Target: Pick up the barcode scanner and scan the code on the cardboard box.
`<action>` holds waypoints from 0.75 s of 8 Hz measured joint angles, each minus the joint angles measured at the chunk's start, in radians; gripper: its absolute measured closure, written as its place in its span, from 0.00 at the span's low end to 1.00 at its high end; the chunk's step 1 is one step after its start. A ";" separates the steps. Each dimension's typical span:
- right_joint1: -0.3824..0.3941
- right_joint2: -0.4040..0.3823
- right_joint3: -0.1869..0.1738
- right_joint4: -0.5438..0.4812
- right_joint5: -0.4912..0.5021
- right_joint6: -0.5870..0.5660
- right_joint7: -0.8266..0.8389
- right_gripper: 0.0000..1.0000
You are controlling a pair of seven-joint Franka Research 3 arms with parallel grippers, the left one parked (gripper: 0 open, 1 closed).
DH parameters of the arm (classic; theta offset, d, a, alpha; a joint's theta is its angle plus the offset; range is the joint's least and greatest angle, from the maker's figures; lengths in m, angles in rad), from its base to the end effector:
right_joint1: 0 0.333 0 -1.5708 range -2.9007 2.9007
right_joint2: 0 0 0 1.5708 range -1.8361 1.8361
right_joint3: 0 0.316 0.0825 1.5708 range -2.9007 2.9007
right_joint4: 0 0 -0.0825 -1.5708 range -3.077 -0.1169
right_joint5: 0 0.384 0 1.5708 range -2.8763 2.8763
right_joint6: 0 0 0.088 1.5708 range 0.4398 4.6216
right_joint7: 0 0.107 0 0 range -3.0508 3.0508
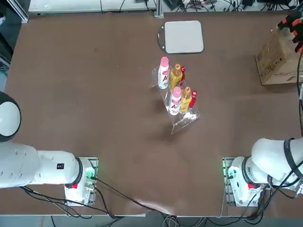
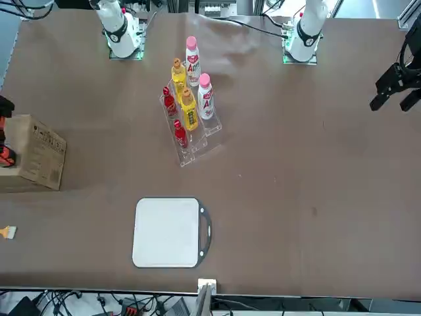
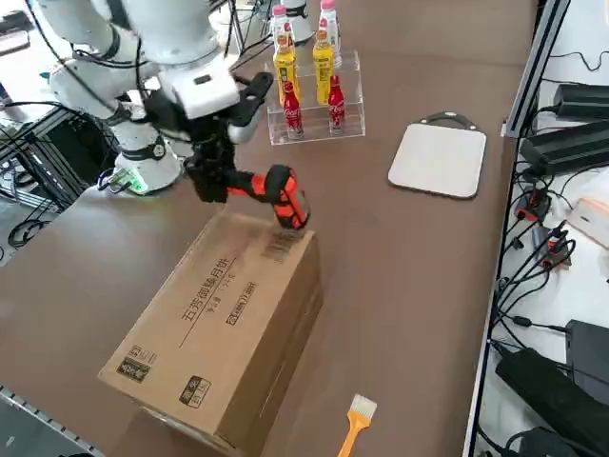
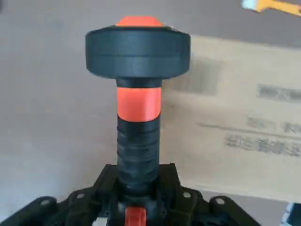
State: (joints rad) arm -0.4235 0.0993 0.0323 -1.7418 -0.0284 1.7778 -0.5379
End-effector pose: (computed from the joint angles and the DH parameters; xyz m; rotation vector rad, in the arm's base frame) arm 0.5411 -0.2265 0.5039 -3.1241 -0.2400 0.1057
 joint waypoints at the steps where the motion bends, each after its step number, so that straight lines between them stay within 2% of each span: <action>1: 0.078 -0.011 0.005 0.000 0.000 -0.008 0.091 0.57; 4: 0.343 -0.008 0.015 -0.007 0.002 0.007 0.414 0.57; 6: 0.438 0.024 0.017 -0.080 0.003 0.150 0.537 0.57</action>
State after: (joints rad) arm 0.0141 0.1237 0.0489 -1.8221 -0.0249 1.9280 -0.0011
